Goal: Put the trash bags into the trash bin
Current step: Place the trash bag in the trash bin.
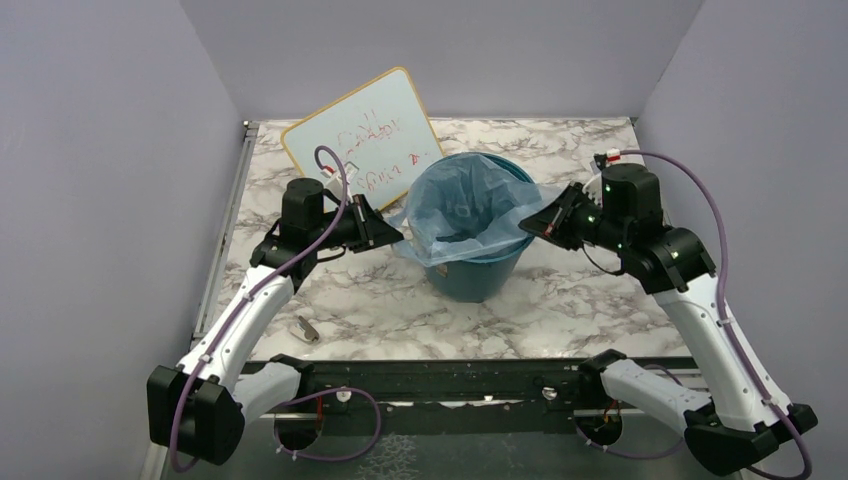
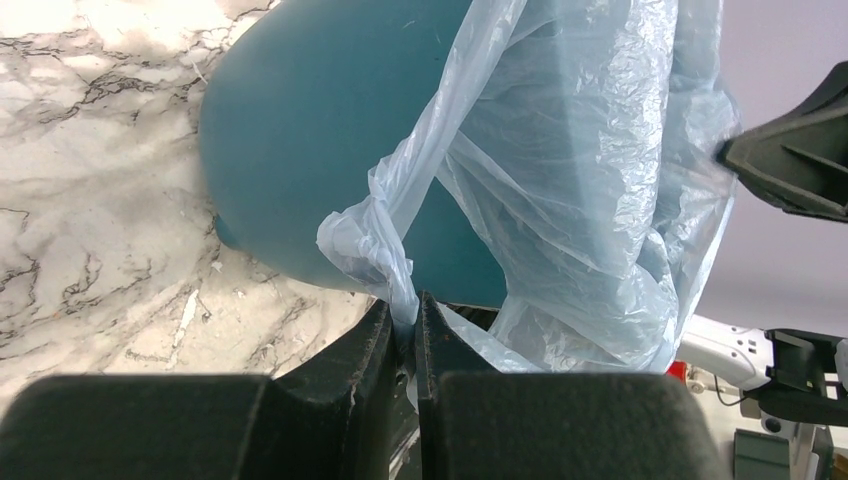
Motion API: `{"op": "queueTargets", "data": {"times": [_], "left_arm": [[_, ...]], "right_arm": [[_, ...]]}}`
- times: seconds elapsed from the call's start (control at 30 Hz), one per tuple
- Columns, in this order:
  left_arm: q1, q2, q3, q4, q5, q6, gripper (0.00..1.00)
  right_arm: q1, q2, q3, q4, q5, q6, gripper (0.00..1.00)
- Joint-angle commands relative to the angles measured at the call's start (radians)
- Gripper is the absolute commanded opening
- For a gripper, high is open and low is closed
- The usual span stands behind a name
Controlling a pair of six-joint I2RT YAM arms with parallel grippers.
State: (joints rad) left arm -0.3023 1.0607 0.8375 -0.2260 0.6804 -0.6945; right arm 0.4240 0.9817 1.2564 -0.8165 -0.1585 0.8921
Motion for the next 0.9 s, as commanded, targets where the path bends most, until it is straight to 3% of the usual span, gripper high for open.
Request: {"op": "queueTargets", "data": {"times": [0.0, 0.23, 0.37, 0.47, 0.73, 0.87], "left_arm": [[0.003, -0.032, 0.024, -0.001, -0.027, 0.011, 0.12], [0.003, -0.021, 0.043, -0.001, 0.001, 0.025, 0.12], [0.003, -0.026, 0.048, -0.024, 0.015, 0.045, 0.12], [0.003, -0.025, 0.043, -0.055, 0.013, 0.070, 0.09], [0.003, 0.004, 0.035, -0.069, -0.005, 0.097, 0.08], [0.003, 0.022, 0.053, -0.063, -0.018, 0.102, 0.08]], "right_arm": [[0.004, -0.055, 0.064, -0.131, -0.129, -0.122, 0.00], [0.002, -0.022, 0.086, -0.299, -0.258, -0.219, 0.01], [0.002, -0.049, -0.027, -0.320, -0.236, -0.243, 0.00], [0.002, -0.069, -0.095, -0.311, -0.139, -0.237, 0.00], [0.002, -0.091, -0.267, -0.053, 0.010, -0.188, 0.01], [0.004, -0.135, -0.323, 0.020, 0.081, -0.121, 0.29]]}}
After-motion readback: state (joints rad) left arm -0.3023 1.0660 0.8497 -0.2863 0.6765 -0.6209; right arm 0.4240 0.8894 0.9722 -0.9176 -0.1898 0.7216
